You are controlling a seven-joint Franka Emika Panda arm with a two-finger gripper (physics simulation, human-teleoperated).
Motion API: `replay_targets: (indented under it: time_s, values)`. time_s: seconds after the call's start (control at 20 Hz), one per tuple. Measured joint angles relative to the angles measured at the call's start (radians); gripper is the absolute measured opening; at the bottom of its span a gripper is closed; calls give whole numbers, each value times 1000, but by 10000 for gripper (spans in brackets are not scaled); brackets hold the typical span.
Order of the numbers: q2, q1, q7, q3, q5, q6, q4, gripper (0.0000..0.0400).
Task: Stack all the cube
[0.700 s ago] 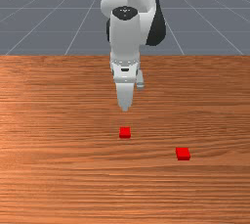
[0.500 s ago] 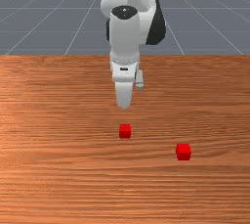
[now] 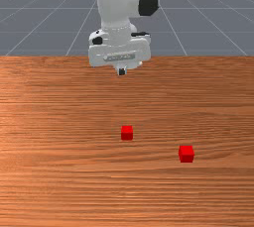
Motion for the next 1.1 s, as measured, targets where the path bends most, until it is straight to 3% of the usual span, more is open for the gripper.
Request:
replay_targets:
  time_s: [0.05, 0.1, 0.15, 0.25, 0.5, 1.1]
  values:
    - [3, 1, 31, -1, 3, 4, -4, 159]
    - [9, 1, 49, -2, 5, 7, -5, 254]
    - [21, 1, 59, -3, 8, 8, -5, 311]
    - [38, 2, 63, -2, 11, 15, -9, 367]
    - [175, 11, 49, 20, 39, 163, -1, 397]
    - [547, -10, 42, 49, 90, 265, 240, 400]
